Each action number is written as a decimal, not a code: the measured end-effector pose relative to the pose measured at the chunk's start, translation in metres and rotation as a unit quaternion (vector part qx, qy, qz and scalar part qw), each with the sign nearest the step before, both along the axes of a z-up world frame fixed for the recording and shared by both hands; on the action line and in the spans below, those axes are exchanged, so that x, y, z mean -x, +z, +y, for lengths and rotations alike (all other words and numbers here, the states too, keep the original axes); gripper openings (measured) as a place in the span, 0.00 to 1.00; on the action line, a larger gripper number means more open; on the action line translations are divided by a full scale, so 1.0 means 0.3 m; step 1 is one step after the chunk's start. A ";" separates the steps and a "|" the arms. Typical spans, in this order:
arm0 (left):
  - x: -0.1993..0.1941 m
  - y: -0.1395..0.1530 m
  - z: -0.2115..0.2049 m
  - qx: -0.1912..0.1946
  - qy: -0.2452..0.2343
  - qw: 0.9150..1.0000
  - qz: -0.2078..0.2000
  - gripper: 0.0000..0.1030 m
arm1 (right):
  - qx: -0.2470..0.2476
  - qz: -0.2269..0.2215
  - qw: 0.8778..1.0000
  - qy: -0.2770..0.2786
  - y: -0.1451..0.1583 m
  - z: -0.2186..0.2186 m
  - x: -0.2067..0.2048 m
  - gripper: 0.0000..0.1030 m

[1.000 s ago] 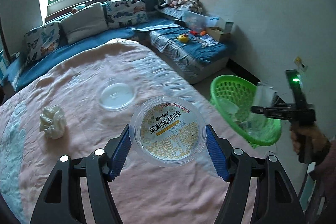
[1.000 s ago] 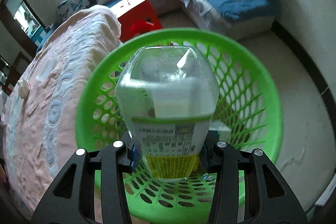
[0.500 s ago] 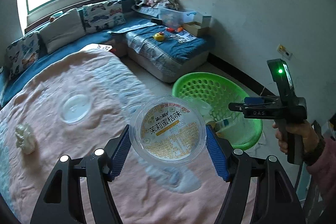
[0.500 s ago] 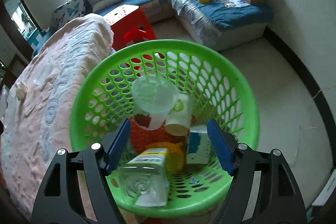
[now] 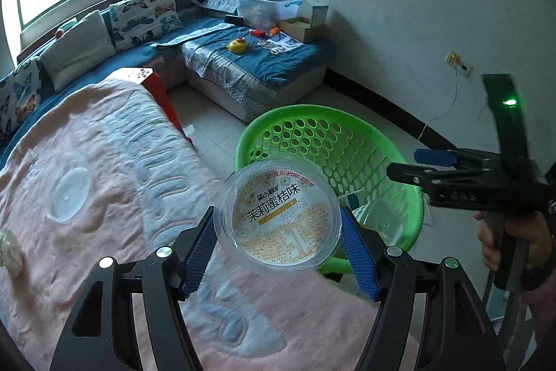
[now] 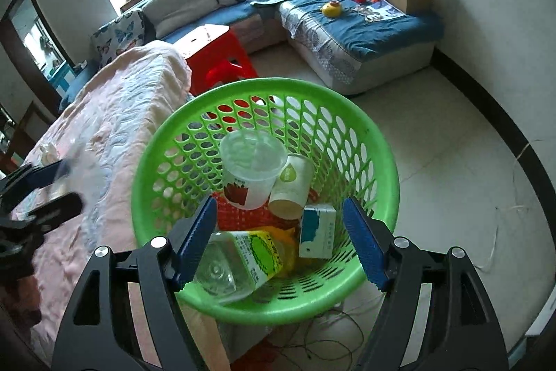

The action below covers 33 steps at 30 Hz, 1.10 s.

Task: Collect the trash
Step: 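Release the bottle into the green basket with the right tool while the left tool drops the lid in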

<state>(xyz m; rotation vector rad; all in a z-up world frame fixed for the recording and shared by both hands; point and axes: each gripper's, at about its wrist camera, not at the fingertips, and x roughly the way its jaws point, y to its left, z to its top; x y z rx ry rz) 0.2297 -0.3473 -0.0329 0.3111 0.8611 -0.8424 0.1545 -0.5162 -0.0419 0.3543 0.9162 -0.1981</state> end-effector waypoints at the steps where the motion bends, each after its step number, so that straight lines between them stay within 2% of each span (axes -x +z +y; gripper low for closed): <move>1: -0.002 -0.009 -0.016 -0.004 -0.001 1.000 0.001 0.65 | 0.001 -0.002 1.000 -0.002 0.005 0.002 0.009 0.72; 12: -0.030 -0.073 -0.109 -0.012 -0.004 0.999 0.029 0.65 | -0.001 -0.012 1.000 -0.008 0.014 -0.007 0.066 0.73; 16: -0.026 -0.082 -0.124 -0.006 -0.008 0.999 0.031 0.73 | -0.003 -0.011 1.000 -0.007 0.003 -0.003 0.069 0.73; 20: -0.019 -0.077 -0.131 0.000 -0.011 0.999 0.033 0.75 | -0.007 -0.010 1.000 -0.007 -0.003 -0.004 0.074 0.73; 26: -0.012 -0.048 -0.083 0.006 -0.002 0.999 0.033 0.75 | -0.005 -0.020 1.000 0.003 0.025 0.025 0.087 0.73; 33: 0.007 0.016 0.045 0.012 0.030 0.999 0.012 0.75 | 0.013 -0.035 0.999 0.031 0.079 0.101 0.074 0.73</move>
